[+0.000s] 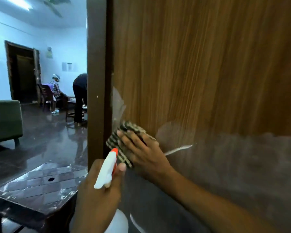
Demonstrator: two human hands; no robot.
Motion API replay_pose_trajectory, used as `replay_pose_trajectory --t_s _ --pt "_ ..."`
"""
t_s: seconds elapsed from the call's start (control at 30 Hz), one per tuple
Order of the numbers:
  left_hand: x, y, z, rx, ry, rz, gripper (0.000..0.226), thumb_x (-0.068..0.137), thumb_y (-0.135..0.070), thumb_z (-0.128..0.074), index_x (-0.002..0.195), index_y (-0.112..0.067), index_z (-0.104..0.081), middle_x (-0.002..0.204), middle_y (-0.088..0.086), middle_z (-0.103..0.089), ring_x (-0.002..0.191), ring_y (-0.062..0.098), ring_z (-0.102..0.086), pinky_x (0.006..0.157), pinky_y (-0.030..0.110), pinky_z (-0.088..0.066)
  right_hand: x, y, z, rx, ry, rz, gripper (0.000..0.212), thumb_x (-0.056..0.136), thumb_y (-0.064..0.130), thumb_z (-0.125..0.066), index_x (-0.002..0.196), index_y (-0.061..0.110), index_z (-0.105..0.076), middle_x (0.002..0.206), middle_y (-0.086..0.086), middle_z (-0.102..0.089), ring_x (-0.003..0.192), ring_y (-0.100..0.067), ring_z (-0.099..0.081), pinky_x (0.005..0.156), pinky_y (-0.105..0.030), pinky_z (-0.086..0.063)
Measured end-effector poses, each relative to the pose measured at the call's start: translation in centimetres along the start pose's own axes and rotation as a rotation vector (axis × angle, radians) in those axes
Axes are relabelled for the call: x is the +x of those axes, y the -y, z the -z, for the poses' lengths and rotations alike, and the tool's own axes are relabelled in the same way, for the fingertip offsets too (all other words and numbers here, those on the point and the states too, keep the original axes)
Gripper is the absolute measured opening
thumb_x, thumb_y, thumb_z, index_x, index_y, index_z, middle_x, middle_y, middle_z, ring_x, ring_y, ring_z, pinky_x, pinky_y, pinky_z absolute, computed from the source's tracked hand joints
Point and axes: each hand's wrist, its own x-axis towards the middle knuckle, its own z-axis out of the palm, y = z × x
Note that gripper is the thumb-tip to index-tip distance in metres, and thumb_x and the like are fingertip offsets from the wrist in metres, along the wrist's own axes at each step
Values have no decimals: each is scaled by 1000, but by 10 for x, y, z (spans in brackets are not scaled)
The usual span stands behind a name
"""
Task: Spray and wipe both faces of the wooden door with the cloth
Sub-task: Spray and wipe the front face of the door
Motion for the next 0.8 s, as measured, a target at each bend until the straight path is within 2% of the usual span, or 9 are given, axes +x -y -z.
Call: replay_pose_trajectory --t_s 0.07,0.13,0.27,0.37,0.47,0.57,0.67,0.73,0.8 --pt "3 22 -4 17 51 22 12 84 -56 -50 95 -52 -48 71 -2 -64 52 -3 -61 44 7 -38 -37 4 -11 -6 -60 -19 60 89 39 -65 143 18 -53 152 -7 -46 132 -28 -45 106 -46 -31" --pt "-2 45 -4 -34 29 22 16 84 -48 -54 100 -49 -51 75 -1 -66 48 6 -63 43 6 -40 -61 1 -19 -66 -89 -148 61 85 42 -69 140 18 -57 148 -8 -51 130 -30 -46 109 -51 -31" --pt "3 91 0 -148 -32 -22 32 80 -52 -60 106 -34 -59 86 0 -70 68 17 -69 69 41 -58 -21 -26 -24 -57 -66 -501 63 91 38 -53 148 13 -45 161 -14 -29 150 -36 -20 121 -55 -15" --pt "5 112 2 -82 -93 -96 36 81 -48 -63 113 -29 -63 95 2 -70 90 23 -65 83 37 -53 15 -5 -25 -30 -45 -653 68 91 41 -42 152 13 -37 163 -14 -22 151 -37 -14 122 -55 -11" --pt "1 119 11 -103 -91 -123 35 81 -48 -63 114 -35 -61 84 1 -68 79 26 -66 73 35 -55 57 21 -27 -7 -37 -526 69 88 43 -41 152 16 -39 161 -13 -28 150 -37 -18 122 -55 -11" --pt "14 115 35 -218 -73 -92 29 84 -44 -62 112 -33 -61 83 2 -67 58 17 -65 46 19 -50 85 50 -30 -36 53 -218 73 85 43 -47 153 17 -37 163 -11 -24 151 -35 -16 123 -53 -10" --pt "19 114 49 -254 -58 -71 26 83 -42 -64 105 -28 -62 80 5 -68 46 15 -62 44 23 -49 35 73 -37 -11 74 -10 62 98 42 -33 154 17 -33 164 -9 -22 152 -32 -16 122 -52 -16" --pt "11 121 50 -248 -37 -60 23 83 -42 -64 103 -31 -62 80 5 -67 49 16 -61 41 18 -46 -13 74 -35 -11 51 3 55 104 42 -27 153 19 -37 163 -6 -26 150 -30 -23 120 -52 -25" --pt "4 126 51 -256 -31 -59 19 84 -40 -63 101 -34 -63 78 5 -67 48 16 -61 38 15 -43 -26 55 -25 -52 -22 -123 55 101 43 -36 152 22 -41 161 -6 -30 149 -31 -27 116 -53 -30"
